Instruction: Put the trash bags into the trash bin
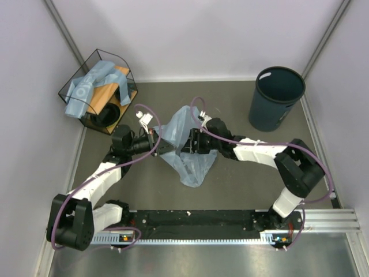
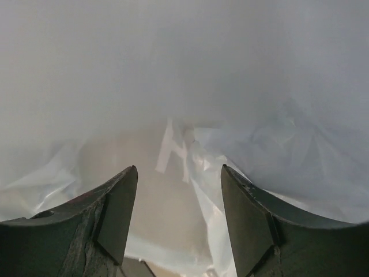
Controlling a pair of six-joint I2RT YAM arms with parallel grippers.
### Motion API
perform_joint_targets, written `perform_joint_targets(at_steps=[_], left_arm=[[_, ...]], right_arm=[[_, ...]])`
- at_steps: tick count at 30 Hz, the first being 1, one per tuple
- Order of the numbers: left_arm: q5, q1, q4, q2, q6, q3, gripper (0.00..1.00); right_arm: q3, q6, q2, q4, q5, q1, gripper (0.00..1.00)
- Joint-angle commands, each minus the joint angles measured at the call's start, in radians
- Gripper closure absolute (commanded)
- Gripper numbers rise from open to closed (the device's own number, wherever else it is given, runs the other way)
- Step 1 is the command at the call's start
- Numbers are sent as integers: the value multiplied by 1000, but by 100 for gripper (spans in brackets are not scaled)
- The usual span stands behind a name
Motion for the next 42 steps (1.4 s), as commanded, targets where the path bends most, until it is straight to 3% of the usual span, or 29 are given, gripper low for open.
perform_joint_targets(at_steps=[1, 9, 14, 24, 42], left_arm=[[3, 5, 78, -9, -12, -9, 100], [12, 5, 88, -26, -19, -36, 100], [21, 5, 97, -30, -31, -55, 100], [38, 5, 138, -12, -48, -62, 100], [57, 5, 143, -4, -55, -68, 100]], right_arm=[[40, 51, 79, 120, 71, 24, 39], [106, 71, 185, 121, 128, 24, 35], [161, 48, 182, 131, 123, 24, 45], [214, 51, 200, 6, 203, 23, 40], [267, 63, 261, 49, 194, 33, 45]])
